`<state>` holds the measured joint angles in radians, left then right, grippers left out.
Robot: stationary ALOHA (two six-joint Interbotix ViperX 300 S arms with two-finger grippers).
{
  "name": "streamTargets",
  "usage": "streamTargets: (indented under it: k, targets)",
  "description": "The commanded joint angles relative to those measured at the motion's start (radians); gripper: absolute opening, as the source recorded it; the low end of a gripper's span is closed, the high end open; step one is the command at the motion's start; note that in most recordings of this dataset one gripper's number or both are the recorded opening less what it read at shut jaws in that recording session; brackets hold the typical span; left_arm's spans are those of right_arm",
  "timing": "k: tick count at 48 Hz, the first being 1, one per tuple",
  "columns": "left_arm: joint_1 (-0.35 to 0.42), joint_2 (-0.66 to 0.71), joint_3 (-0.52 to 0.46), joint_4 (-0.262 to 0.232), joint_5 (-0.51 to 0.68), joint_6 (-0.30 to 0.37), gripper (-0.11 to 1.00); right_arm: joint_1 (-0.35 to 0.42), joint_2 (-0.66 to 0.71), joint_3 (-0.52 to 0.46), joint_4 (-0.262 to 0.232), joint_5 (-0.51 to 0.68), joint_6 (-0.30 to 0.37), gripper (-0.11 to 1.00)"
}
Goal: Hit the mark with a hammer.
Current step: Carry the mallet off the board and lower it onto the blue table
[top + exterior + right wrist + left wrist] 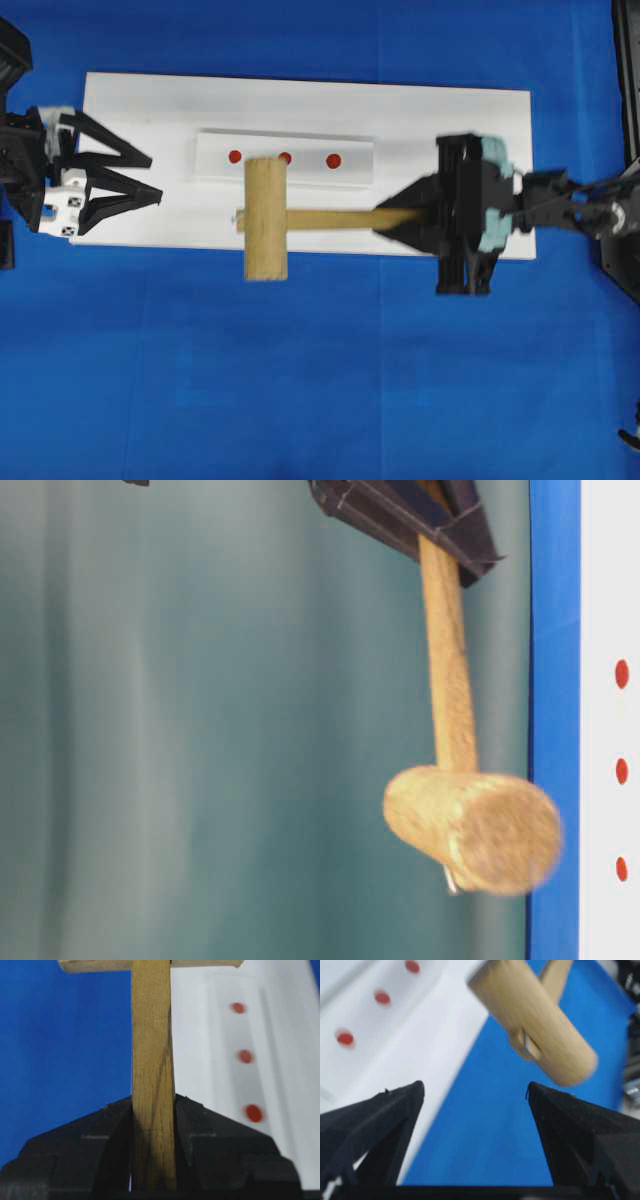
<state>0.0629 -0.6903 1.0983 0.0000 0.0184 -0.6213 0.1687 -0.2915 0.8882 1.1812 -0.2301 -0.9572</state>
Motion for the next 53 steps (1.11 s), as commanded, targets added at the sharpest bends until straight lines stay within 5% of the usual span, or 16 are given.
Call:
streamTargets:
  k: [1,10,18,24,53]
  targets:
    - [0.021,0.0,-0.017,0.003,-0.015,0.114,0.81,0.063,0.014,-0.049,0.018,-0.041,0.031,0.09]
    - [0.044,-0.002,-0.017,-0.002,-0.017,0.364,0.81,0.193,0.086,-0.106,0.051,-0.106,0.092,0.09]
    - [0.044,-0.003,-0.014,-0.003,-0.025,0.482,0.81,0.276,0.163,-0.152,0.097,-0.183,0.117,0.09]
    - [0.044,-0.005,-0.012,-0.003,-0.032,0.494,0.81,0.298,0.207,-0.184,0.126,-0.216,0.117,0.09]
    - [0.046,-0.008,-0.008,-0.005,-0.038,0.494,0.8,0.245,0.383,-0.327,0.11,-0.192,0.087,0.09]
